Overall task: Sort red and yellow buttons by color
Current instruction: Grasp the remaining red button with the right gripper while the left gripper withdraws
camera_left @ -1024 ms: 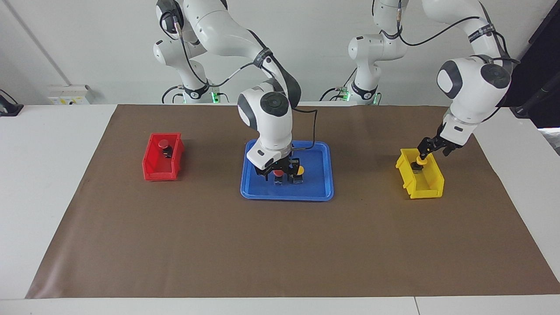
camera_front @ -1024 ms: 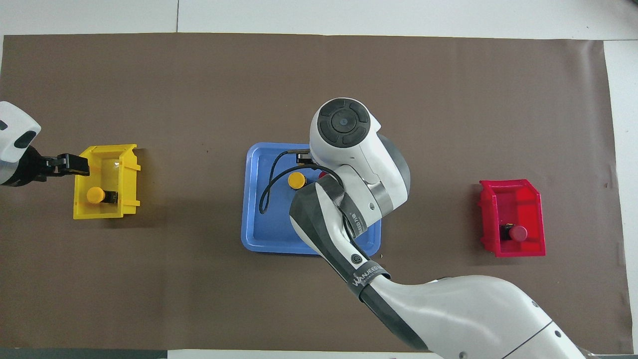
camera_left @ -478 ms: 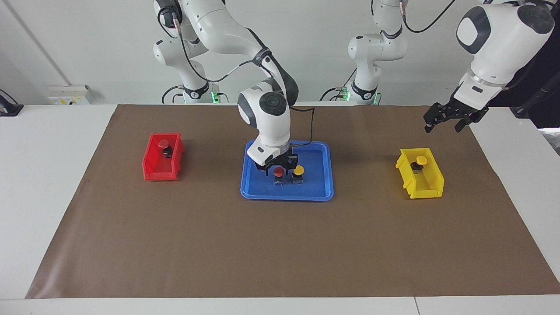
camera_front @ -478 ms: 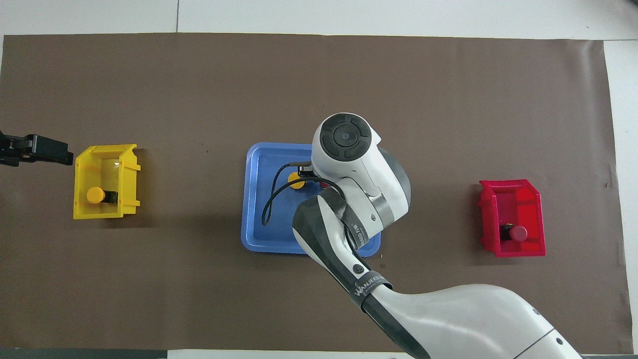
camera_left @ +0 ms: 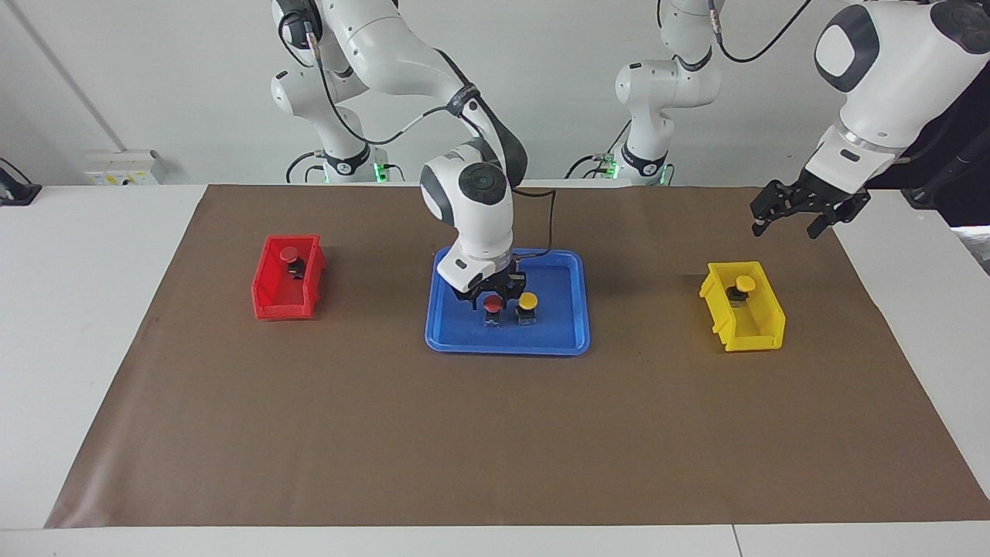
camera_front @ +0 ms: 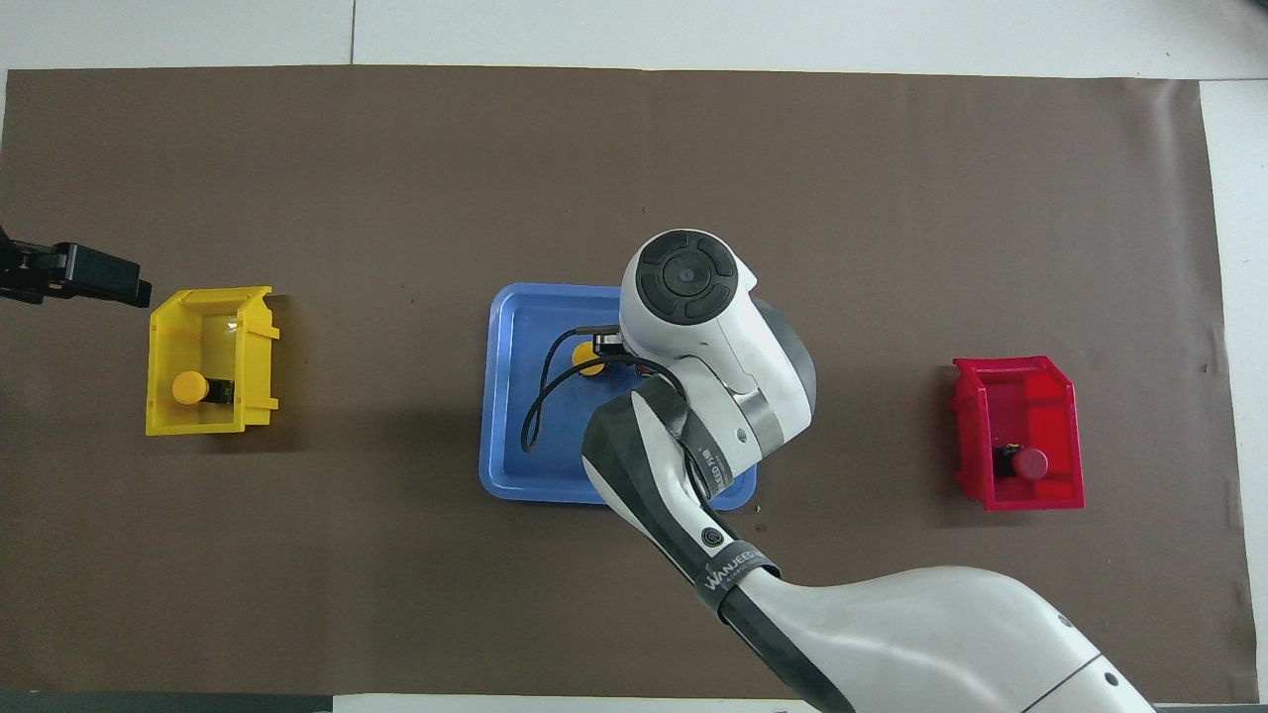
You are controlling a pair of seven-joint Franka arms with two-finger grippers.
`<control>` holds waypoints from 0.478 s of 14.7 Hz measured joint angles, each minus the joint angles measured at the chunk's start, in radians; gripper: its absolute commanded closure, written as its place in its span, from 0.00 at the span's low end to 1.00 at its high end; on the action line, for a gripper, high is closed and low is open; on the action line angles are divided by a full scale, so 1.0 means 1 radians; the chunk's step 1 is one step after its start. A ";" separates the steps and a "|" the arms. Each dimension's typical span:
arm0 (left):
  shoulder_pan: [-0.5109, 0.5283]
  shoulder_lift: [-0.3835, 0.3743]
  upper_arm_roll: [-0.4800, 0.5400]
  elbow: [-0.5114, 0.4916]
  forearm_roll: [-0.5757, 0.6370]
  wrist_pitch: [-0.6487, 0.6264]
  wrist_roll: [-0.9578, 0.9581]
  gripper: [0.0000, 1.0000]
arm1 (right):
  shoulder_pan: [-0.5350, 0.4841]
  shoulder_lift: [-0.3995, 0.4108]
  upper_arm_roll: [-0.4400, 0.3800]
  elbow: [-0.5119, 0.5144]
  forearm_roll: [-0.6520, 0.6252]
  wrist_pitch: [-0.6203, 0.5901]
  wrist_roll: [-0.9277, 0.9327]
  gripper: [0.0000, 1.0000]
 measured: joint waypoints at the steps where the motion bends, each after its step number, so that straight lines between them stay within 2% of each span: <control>1: 0.000 0.008 0.000 0.003 -0.004 0.000 0.001 0.00 | 0.000 0.000 0.000 0.000 0.000 0.003 0.000 0.41; 4: -0.004 0.032 0.000 0.043 -0.020 -0.005 0.001 0.00 | 0.000 0.000 0.000 -0.005 0.000 0.030 0.000 0.44; 7: -0.023 0.036 0.000 0.062 -0.020 -0.021 0.001 0.00 | 0.000 0.000 0.004 -0.011 0.016 0.040 0.000 0.57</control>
